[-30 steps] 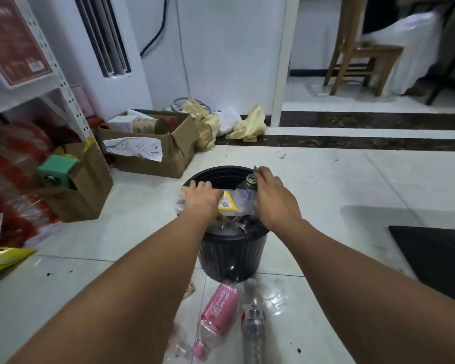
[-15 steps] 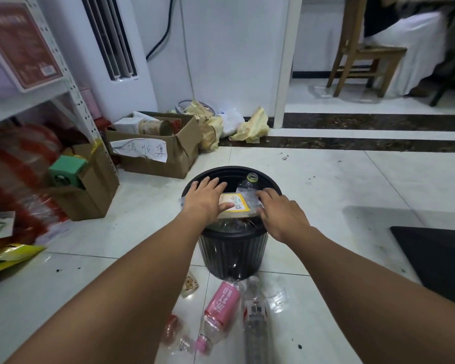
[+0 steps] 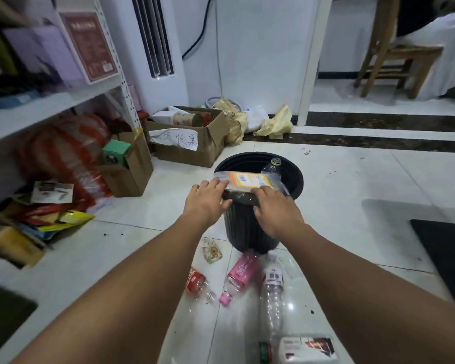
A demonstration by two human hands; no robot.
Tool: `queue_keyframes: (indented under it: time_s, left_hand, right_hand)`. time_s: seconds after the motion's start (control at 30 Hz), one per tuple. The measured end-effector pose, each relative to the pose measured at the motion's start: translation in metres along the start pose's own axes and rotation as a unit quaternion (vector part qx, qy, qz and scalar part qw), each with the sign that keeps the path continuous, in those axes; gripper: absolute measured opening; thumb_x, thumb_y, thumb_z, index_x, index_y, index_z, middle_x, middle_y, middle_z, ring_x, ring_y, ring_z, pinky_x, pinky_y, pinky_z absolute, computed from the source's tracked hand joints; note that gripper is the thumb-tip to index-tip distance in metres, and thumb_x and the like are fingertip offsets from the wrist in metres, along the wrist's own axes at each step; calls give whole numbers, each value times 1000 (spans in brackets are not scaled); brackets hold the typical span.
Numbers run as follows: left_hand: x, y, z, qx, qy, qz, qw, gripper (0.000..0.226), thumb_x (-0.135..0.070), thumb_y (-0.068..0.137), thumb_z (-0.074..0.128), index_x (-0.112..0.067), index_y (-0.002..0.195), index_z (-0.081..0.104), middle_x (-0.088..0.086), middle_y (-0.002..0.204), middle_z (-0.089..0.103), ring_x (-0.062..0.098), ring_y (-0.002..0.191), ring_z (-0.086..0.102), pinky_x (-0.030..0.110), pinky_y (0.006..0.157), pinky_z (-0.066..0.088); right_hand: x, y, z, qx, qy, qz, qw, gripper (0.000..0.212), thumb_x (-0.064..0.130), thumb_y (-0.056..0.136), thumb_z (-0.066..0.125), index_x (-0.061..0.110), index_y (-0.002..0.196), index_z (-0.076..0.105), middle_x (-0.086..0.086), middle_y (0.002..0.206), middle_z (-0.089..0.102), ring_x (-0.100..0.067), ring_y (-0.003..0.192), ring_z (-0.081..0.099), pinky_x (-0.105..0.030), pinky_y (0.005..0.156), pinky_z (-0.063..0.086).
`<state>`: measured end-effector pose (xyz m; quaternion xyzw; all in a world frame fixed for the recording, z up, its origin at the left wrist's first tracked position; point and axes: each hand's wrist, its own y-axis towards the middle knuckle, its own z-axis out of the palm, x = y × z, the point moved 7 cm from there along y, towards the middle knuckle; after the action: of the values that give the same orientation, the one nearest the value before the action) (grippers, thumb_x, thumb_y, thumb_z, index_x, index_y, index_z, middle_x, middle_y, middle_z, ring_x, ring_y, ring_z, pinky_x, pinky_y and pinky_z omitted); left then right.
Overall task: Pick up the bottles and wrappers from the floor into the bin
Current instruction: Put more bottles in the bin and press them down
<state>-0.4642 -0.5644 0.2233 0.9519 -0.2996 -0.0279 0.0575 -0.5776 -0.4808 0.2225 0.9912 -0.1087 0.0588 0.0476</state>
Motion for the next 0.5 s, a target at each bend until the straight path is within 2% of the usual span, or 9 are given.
queue_keyframes:
  time_s: [0.17,0.37,0.5]
  left_hand:
    - [12,-23,31,-21,-10,8,1000,50,-37,98,40,-25,146,30,-1,145,42,22,130,40,35,107,31]
    - [6,-70,86,-44,-33,66,996,50,-32,99,41,-24,146,29,-3,145,42,20,131,40,34,107,31]
    - [36,-105,125,-20,-43,29,998,50,-33,99,40,-25,147,27,-2,145,41,20,131,39,34,108,29]
  right_hand:
    - [15,-16,27,-34,15,30,999,46,26,99,39,20,145,34,-2,144,40,-27,128,41,-41,102,34]
    - [33,-55,87,-50,4,58,997,48,25,99,39,21,146,33,-1,146,38,-26,129,37,-40,103,34]
    - [44,-79,122,-29,16,69,997,49,25,100,40,20,148,30,-1,147,38,-26,127,39,-39,103,34]
